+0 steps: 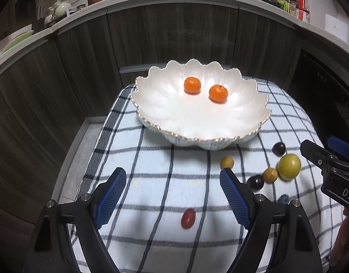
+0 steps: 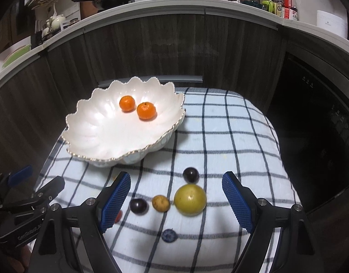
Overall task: Organize fruits
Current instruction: 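Withdraw both tools from the bowl back toward the remaining fruits, then grasp a red oval fruit with the left tool while the right tool grasps the blueberry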
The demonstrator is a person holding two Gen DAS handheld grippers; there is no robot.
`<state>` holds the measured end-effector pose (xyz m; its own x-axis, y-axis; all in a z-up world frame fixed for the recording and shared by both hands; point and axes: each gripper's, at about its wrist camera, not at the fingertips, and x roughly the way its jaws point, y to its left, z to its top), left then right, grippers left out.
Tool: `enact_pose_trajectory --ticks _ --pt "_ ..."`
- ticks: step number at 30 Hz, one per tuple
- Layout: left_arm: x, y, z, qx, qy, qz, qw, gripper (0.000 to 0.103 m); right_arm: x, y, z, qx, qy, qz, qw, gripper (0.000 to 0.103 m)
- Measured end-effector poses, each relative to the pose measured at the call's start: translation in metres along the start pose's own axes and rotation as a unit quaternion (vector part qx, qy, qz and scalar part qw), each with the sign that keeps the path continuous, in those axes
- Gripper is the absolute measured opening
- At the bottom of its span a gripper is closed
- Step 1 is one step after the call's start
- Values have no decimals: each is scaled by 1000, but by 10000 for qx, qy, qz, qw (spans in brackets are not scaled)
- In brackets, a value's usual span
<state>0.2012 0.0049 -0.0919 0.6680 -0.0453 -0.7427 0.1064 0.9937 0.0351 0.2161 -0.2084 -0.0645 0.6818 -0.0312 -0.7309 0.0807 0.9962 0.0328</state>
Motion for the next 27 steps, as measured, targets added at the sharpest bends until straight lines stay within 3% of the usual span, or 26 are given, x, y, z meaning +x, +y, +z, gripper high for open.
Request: enact_pose_trajectory --ticks 8,16,27 --pt "5 -2 -23 159 91 25 9998 84 2 4 -20 -108 35 -7 9999 84" --pt "11 -4 -43 205 134 16 9997 75 8 6 -42 -161 98 33 9998 83" --pt "17 -11 -50 387 0 -9 9993 68 15 7 -55 -278 66 56 9996 83"
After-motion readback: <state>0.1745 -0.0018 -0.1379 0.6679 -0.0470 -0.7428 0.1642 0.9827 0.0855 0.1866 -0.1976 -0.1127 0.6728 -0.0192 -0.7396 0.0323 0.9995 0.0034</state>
